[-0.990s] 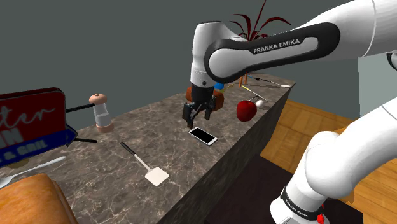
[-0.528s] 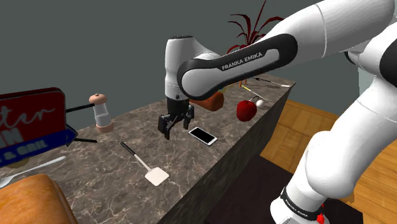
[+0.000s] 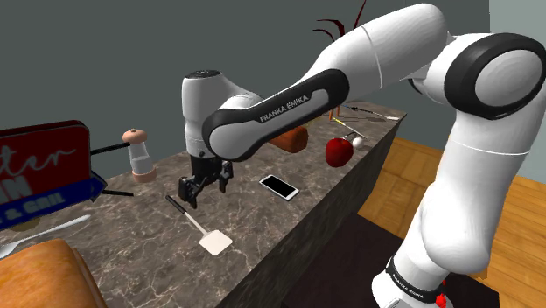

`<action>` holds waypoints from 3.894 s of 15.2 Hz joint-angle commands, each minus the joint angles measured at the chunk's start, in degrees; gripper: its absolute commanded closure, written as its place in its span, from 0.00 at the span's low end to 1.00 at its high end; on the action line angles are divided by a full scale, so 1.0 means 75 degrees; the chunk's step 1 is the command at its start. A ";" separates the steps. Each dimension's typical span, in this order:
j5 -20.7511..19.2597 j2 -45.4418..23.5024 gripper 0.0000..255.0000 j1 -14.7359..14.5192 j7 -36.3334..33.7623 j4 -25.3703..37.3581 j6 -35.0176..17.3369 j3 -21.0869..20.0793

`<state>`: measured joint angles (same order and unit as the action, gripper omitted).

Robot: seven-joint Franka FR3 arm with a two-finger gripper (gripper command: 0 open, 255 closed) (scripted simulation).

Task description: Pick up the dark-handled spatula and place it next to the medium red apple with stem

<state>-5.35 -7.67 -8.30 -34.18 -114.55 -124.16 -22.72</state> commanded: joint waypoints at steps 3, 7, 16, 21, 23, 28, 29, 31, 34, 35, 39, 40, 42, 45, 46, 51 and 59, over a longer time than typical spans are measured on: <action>-0.0649 -0.1181 0.00 -0.0386 -0.0559 0.1046 -0.0082 -0.0030; -0.0769 -0.1403 0.00 -0.0445 -0.0641 0.1004 -0.0330 0.0023; -0.0922 -0.1671 0.00 -0.0487 -0.0739 0.0880 -0.0699 0.0090; -0.0922 -0.1670 1.00 -0.0486 -0.0738 0.0880 -0.0698 0.0089; -0.0922 -0.1670 1.00 -0.0486 -0.0738 0.0880 -0.0698 0.0089; -0.0922 -0.1670 1.00 -0.0486 -0.0738 0.0880 -0.0698 0.0089; -0.0922 -0.1670 1.00 -0.0486 -0.0738 0.0880 -0.0698 0.0090; -0.0858 -0.1564 1.00 -0.0467 -0.0692 0.0949 -0.0532 0.0061; -0.0766 -0.1413 1.00 -0.0442 -0.0626 0.1066 -0.0278 0.0023; -0.0737 -0.1365 1.00 -0.0434 -0.0604 0.1109 -0.0192 0.0012; -0.0628 -0.1187 1.00 -0.0409 -0.0524 0.1297 0.0157 -0.0028; -0.0603 -0.1146 1.00 -0.0403 -0.0506 0.1348 0.0245 -0.0037; -0.0555 -0.1069 1.00 -0.0394 -0.0470 0.1457 0.0424 -0.0053; -0.0490 -0.0963 1.00 -0.0382 -0.0420 0.1633 0.0695 -0.0074; -0.0470 -0.0931 1.00 -0.0379 -0.0405 0.1696 0.0787 -0.0080; -0.0384 -0.0793 1.00 -0.0370 -0.0335 0.2038 0.1252 -0.0107; -0.0293 -0.0657 1.00 -0.0376 -0.0252 0.2690 0.2024 -0.0137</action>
<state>-7.57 -12.57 -11.07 -36.08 -95.16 -109.76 -23.72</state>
